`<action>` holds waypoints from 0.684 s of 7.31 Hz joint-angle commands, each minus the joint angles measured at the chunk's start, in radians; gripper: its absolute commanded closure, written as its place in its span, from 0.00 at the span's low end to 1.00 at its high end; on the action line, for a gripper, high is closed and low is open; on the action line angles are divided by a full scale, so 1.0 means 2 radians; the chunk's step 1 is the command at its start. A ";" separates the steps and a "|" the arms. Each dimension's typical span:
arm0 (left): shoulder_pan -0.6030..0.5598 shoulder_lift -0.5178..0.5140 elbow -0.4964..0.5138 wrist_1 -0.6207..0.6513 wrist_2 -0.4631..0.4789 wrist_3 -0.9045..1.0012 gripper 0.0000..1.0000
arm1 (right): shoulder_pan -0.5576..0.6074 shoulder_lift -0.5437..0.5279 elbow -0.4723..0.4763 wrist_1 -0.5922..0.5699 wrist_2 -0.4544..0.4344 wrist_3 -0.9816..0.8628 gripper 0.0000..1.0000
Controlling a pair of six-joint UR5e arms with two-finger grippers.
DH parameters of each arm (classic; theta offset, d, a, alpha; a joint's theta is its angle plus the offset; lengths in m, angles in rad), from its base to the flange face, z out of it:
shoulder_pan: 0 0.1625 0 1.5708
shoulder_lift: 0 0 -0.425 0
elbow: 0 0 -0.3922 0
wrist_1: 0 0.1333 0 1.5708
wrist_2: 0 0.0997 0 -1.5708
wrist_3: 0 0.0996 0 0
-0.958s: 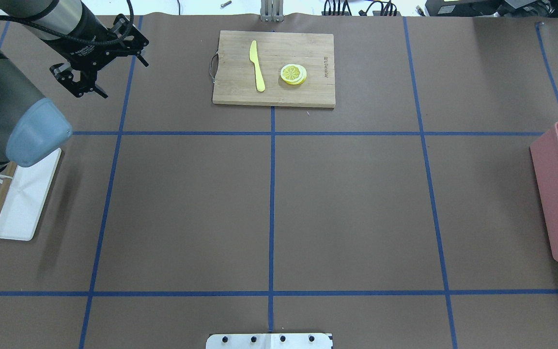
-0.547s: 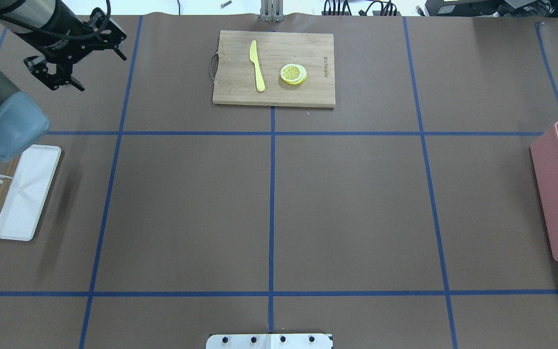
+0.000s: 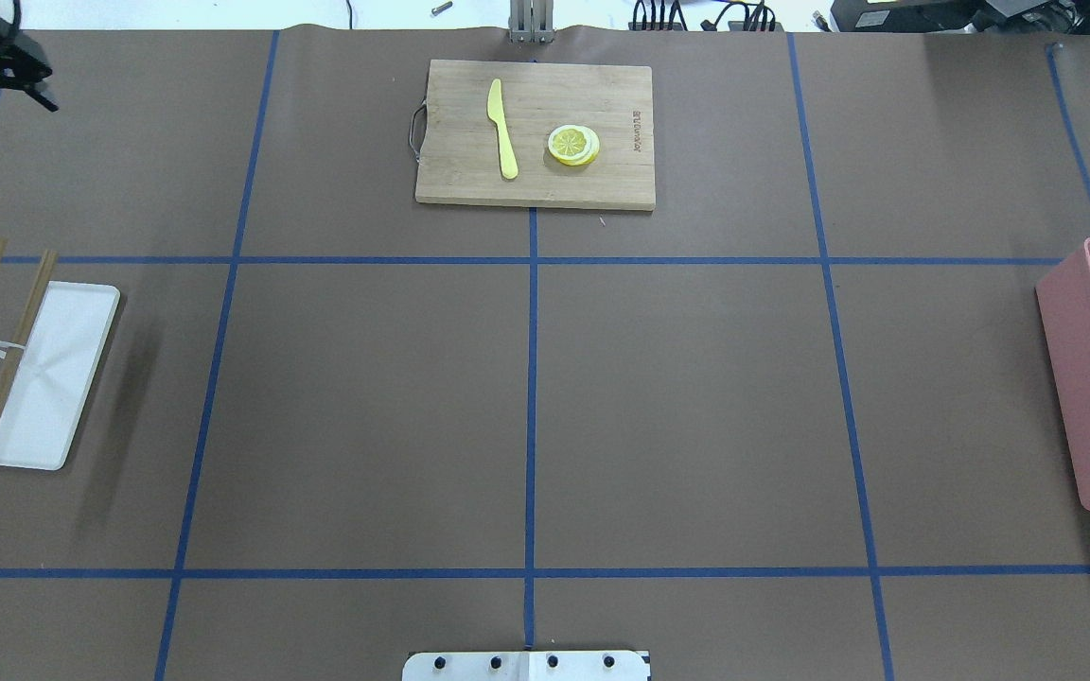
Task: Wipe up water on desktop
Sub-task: 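Lift the cloth with the right gripper and drop it into the pink bin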
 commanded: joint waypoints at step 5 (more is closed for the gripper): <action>-0.164 0.172 0.050 -0.049 -0.004 0.467 0.01 | 0.016 0.006 -0.006 0.002 0.027 0.054 0.00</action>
